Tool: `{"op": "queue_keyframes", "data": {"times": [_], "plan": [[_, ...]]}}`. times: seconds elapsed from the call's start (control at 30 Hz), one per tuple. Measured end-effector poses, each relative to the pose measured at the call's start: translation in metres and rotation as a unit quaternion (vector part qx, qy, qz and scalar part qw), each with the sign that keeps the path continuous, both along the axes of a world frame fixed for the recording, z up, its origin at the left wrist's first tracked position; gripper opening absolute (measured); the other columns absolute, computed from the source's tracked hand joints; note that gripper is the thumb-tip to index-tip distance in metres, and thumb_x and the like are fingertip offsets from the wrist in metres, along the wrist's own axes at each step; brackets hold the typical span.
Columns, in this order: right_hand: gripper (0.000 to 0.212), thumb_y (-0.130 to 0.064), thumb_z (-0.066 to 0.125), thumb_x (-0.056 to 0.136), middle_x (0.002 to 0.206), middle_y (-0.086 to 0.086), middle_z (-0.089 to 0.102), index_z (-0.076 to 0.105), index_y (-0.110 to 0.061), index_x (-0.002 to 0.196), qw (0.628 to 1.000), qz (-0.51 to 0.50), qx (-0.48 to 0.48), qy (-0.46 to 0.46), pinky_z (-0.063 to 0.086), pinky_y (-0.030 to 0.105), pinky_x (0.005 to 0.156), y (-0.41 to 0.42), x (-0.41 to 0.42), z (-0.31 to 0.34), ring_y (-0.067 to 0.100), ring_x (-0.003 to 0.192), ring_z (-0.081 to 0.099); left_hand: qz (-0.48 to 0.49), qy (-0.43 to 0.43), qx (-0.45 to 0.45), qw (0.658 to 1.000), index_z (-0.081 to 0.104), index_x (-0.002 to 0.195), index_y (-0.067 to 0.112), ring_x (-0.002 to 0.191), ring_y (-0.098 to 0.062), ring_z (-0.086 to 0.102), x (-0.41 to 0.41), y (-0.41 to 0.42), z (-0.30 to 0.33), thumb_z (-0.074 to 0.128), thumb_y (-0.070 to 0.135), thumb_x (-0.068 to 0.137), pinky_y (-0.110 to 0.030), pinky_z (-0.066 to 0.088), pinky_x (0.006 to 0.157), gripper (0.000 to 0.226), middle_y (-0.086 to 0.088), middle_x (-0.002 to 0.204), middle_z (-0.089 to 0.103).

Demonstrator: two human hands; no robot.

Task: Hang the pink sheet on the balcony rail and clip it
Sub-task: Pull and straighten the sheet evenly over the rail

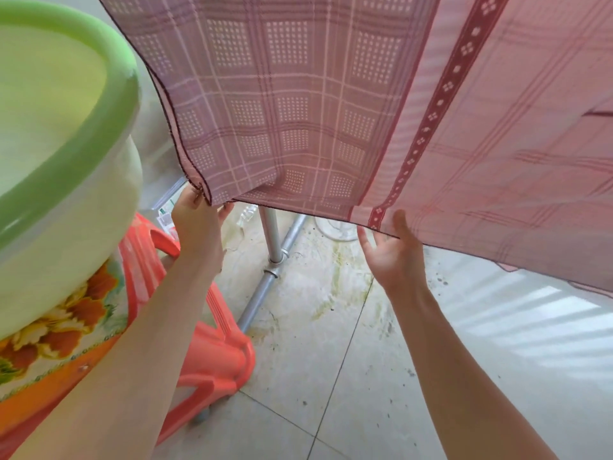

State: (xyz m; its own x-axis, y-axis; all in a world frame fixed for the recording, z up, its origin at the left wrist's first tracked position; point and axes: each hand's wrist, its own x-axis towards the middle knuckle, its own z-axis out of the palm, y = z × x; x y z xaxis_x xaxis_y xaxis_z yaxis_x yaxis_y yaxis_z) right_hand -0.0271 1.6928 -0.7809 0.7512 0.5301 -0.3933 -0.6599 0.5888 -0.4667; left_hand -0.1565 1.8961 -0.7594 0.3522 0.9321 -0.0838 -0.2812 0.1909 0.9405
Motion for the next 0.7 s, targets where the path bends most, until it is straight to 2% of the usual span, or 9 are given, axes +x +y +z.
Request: {"op": "queue_keyframes", "data": {"times": [0.1,0.17,0.3,0.37,0.5,0.6,0.67,0.7], "plan": [[0.023,-0.027,0.046,0.096,0.115,-0.009,0.067,0.055,-0.023,0.117,0.999,0.016,0.031,-0.029,0.031,0.039,0.107,0.012,0.004,0.003,0.012,0.113,0.053,0.0,0.0,-0.006,1.0,0.046,0.063,0.017,0.055,-0.002,0.051,-0.004,-0.002,-0.006,0.053,0.006,0.09,-0.02,0.053,0.069,0.031,0.014,0.047,0.052],[0.021,-0.027,0.043,0.098,0.108,-0.008,0.07,0.059,-0.022,0.111,0.998,0.01,0.053,-0.025,0.036,0.038,0.104,0.018,0.008,0.004,0.01,0.111,0.058,-0.008,-0.006,-0.023,1.0,0.048,0.06,0.019,0.056,-0.002,0.051,-0.005,-0.006,-0.011,0.049,0.007,0.092,-0.02,0.052,0.068,0.035,0.013,0.048,0.052],[0.013,-0.019,0.053,0.091,0.092,-0.002,0.072,0.066,-0.015,0.092,0.994,-0.032,0.105,0.004,0.051,0.035,0.091,0.021,0.014,0.003,0.012,0.094,0.068,-0.032,-0.01,-0.05,0.998,0.045,0.063,0.019,0.051,0.001,0.048,-0.006,-0.012,-0.014,0.042,0.001,0.092,-0.02,0.048,0.072,0.034,0.013,0.046,0.049],[0.013,-0.02,0.056,0.087,0.092,-0.002,0.072,0.066,-0.013,0.093,0.995,-0.034,0.095,0.0,0.05,0.033,0.094,0.02,0.014,0.002,0.012,0.094,0.067,-0.033,-0.013,-0.058,0.998,0.043,0.063,0.018,0.05,0.001,0.047,-0.007,-0.016,-0.016,0.039,-0.002,0.091,-0.019,0.048,0.072,0.035,0.013,0.045,0.047],[0.016,-0.015,0.051,0.092,0.094,0.002,0.073,0.065,-0.009,0.099,0.994,-0.02,0.105,-0.005,0.048,0.032,0.098,0.015,0.012,0.003,0.014,0.095,0.068,-0.021,-0.04,-0.1,0.994,0.043,0.065,0.019,0.052,0.0,0.048,-0.009,-0.016,-0.015,0.039,-0.003,0.091,-0.02,0.047,0.073,0.034,0.012,0.046,0.049],[0.027,-0.008,0.054,0.087,0.103,0.004,0.07,0.058,-0.006,0.115,0.996,-0.004,0.088,-0.024,0.047,0.032,0.099,0.009,0.005,0.005,0.016,0.107,0.063,0.001,-0.099,-0.166,0.981,0.048,0.07,0.017,0.063,-0.003,0.057,-0.011,-0.01,-0.012,0.039,-0.002,0.09,-0.027,0.05,0.075,0.03,0.01,0.054,0.058],[0.035,-0.006,0.053,0.089,0.107,0.005,0.069,0.052,-0.005,0.123,0.997,0.007,0.073,-0.027,0.047,0.033,0.1,0.005,0.001,0.005,0.017,0.113,0.06,0.005,-0.153,-0.212,0.965,0.048,0.07,0.017,0.072,-0.008,0.059,-0.009,-0.013,-0.008,0.029,-0.006,0.088,-0.031,0.051,0.075,0.035,0.009,0.054,0.059],[0.032,-0.007,0.051,0.09,0.105,0.005,0.069,0.052,-0.005,0.122,0.997,0.014,0.068,-0.023,0.048,0.033,0.098,0.003,-0.001,0.005,0.016,0.111,0.062,0.005,-0.173,-0.232,0.957,0.046,0.068,0.017,0.074,-0.009,0.057,-0.008,-0.017,-0.006,0.024,-0.008,0.086,-0.034,0.05,0.076,0.038,0.008,0.052,0.056]]}}
